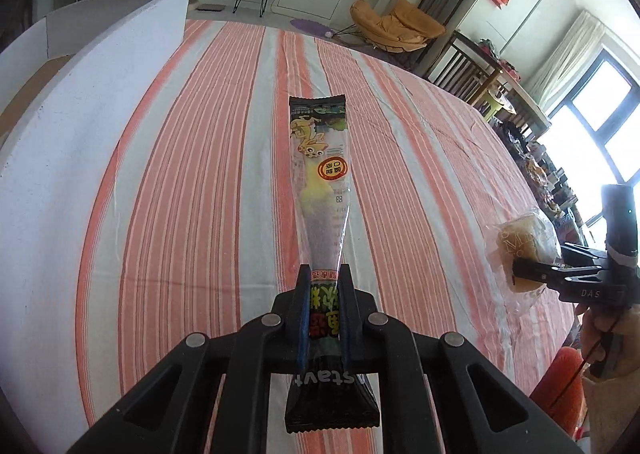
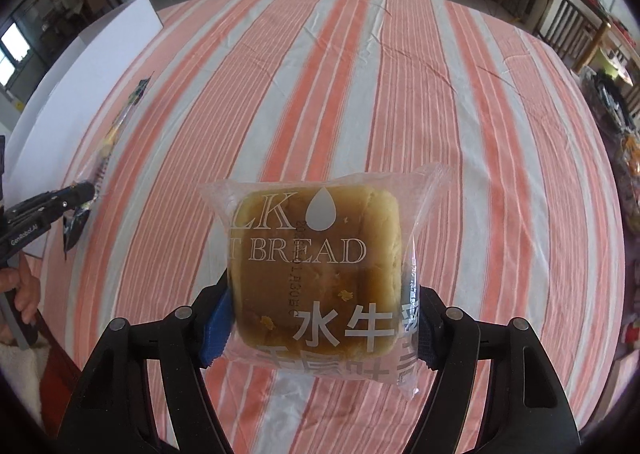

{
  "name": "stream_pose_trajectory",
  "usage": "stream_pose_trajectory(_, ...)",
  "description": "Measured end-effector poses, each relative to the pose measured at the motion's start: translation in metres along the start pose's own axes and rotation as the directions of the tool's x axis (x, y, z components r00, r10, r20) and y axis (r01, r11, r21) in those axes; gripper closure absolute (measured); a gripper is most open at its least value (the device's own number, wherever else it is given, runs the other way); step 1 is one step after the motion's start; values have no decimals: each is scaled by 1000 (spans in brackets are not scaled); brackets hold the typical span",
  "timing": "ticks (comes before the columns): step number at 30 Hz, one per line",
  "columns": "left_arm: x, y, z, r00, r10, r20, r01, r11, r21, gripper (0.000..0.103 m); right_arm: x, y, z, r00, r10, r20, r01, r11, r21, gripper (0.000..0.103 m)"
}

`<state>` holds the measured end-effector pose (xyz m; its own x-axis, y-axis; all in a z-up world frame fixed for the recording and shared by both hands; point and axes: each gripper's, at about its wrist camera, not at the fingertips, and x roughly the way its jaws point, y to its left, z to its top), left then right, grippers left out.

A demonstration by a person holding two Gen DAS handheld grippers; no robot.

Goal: Organize snacks
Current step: 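Carry the stick snack in the left tool and bread bag in the right into the box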

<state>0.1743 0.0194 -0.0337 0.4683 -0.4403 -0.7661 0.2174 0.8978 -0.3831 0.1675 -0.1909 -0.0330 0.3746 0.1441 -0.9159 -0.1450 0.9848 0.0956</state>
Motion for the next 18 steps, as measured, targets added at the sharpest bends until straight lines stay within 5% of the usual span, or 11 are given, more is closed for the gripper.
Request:
stream_pose_trajectory(4, -67, 5, 13, 990, -93, 105, 98, 994, -44, 92, -32, 39, 22, 987, 130, 94, -131, 991, 1, 28)
stream_pose_trajectory(8, -142, 40, 42, 976, -44, 213, 61, 995, -74, 92, -75, 120, 65, 945, 273, 181, -256, 960, -111, 28)
stream_pose_trajectory(11, -185, 90, 57, 962, 99, 256, -68, 989, -128, 92, -93, 200, 98, 903, 390, 180, -348, 910, -227, 28)
stream_pose_trajectory(15, -211, 167, 59, 908, 339, 245, -293, 934, -207, 92, -92, 304, 126, 867, 477, 146, -409, 847, -340, 27)
stream_pose_trajectory(17, -211, 199, 53, 865, 454, 215, -403, 883, -242, 84, -77, 348, 134, 856, 501, 128, -432, 828, -357, 24)
stream_pose_trajectory(18, -208, 214, 50, 852, 486, 196, -434, 864, -254, 63, -63, 367, 139, 858, 502, 105, -437, 823, -363, 17)
